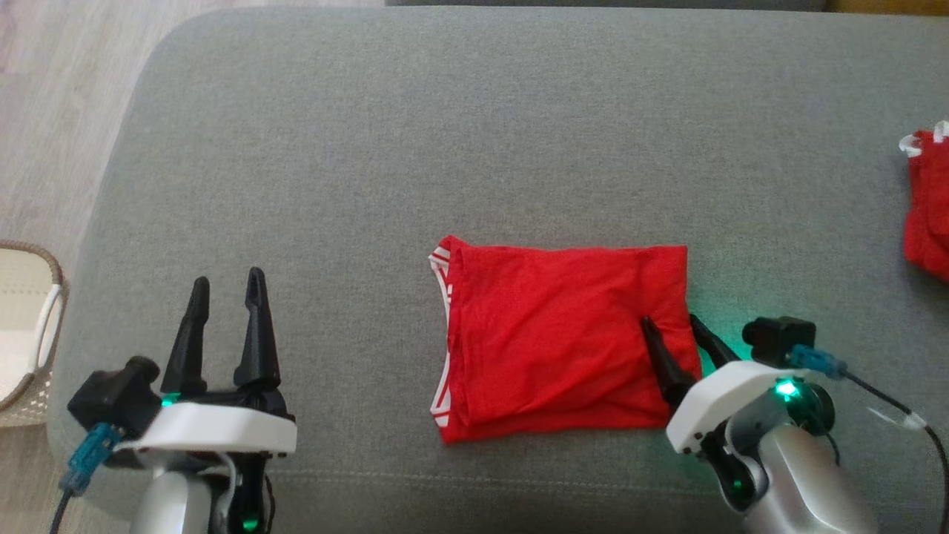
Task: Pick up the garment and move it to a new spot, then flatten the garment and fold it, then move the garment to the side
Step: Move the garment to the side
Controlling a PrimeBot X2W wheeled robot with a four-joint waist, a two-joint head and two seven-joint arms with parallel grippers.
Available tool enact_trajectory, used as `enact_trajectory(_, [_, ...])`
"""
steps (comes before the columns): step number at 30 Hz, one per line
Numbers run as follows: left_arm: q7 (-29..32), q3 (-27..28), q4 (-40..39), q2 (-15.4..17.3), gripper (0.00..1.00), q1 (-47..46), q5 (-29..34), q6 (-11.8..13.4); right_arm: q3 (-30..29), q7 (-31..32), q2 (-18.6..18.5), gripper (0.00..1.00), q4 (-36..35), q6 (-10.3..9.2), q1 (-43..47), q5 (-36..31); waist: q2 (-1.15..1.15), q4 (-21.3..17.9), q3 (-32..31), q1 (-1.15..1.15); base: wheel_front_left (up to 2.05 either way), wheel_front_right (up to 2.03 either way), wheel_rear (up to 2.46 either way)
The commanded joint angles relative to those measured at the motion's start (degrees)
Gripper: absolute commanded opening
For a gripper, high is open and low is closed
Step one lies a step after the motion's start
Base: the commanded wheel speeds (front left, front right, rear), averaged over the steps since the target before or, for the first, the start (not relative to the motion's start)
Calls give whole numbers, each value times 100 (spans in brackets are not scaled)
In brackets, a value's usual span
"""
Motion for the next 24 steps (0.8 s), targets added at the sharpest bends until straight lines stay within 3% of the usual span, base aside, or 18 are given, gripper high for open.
enact_trajectory(1, [-34,218,-162,37,100,-247,40,12,246,-20,12,45,15,-1,-212,6,0,12,5,0,0,0,0])
enact_trajectory(2, [-34,218,-155,37,100,-248,52,6,291,-58,12,0,65,-1,-238,-26,0,17,0,0,0,0,0])
enact_trajectory(9, [-34,283,-141,37,100,-227,-206,5,349,-328,12,0,277,-1,-317,-246,0,-7,-138,0,0,0,0])
enact_trajectory(13, [-34,246,-167,37,100,-150,-21,-32,289,-520,-4,0,206,-1,-458,-870,0,-152,-223,0,0,0,0])
enact_trajectory(18, [-34,78,-305,37,100,-165,178,-67,303,-451,-85,0,-191,-1,-693,-1483,0,-466,-150,0,0,0,0])
enact_trajectory(24, [-34,-166,-393,37,100,-518,562,-167,518,-23,-363,0,-820,-1,-1262,-1648,0,-1082,242,0,0,0,0])
